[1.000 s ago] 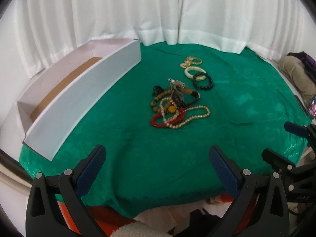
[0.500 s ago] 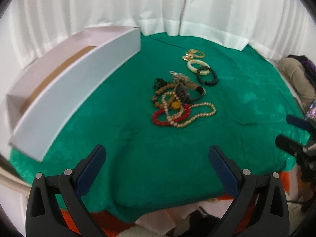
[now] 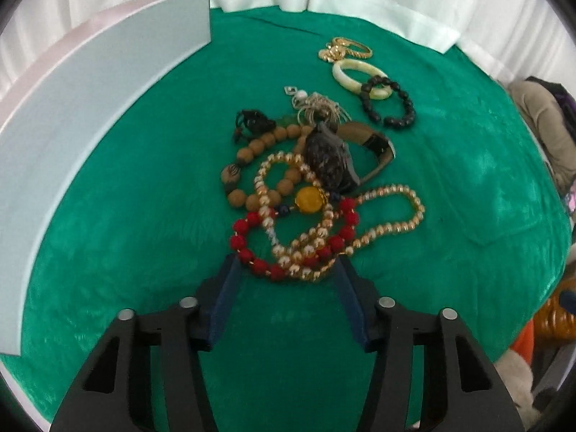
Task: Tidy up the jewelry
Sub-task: 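Reach the left tool into the jewelry pile and grasp the pearl necklace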
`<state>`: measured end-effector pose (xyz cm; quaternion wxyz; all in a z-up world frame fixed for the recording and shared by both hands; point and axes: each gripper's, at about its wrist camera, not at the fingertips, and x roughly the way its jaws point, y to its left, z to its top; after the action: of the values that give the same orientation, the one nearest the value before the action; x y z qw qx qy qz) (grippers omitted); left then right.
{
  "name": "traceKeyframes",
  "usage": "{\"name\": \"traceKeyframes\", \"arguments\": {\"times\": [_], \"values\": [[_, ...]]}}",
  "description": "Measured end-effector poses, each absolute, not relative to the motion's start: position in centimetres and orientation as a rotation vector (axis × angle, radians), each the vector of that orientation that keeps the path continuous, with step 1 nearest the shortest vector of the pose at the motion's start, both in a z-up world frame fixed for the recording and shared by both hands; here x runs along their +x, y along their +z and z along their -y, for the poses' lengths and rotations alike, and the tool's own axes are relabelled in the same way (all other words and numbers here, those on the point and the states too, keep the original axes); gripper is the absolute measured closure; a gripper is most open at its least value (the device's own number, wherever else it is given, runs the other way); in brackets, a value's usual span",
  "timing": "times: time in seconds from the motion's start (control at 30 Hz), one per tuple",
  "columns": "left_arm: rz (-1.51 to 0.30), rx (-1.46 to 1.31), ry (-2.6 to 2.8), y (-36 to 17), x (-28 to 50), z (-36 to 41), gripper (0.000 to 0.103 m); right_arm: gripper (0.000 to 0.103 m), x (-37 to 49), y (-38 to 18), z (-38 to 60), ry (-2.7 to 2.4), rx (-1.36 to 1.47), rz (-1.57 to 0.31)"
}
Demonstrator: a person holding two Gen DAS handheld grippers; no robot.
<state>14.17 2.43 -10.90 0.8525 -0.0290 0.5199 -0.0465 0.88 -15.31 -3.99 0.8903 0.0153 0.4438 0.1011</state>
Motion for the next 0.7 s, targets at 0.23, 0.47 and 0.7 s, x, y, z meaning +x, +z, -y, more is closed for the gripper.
{"name": "traceKeyframes", "arguments": {"times": [0.23, 0.47, 0.7], "values": [[-1.062, -0.159, -0.161, -9.0, 13.3, -4.1, 0.098, 0.006, 0.8, -4.4, 14.7, 0.222, 0.013, -0.926], [-1.032, -0.206, -0.185, -6.9, 11.4, -6.2, 0.098, 0.006, 1.1, -4.7, 14.5, 0.223, 0.014, -0.938], [-0.994, -0.320, -0.130, -4.9, 9.6, -11.1, 0.098, 0.006, 0.9, -4.4, 14.2, 0.224, -0.004, -0.929]]}}
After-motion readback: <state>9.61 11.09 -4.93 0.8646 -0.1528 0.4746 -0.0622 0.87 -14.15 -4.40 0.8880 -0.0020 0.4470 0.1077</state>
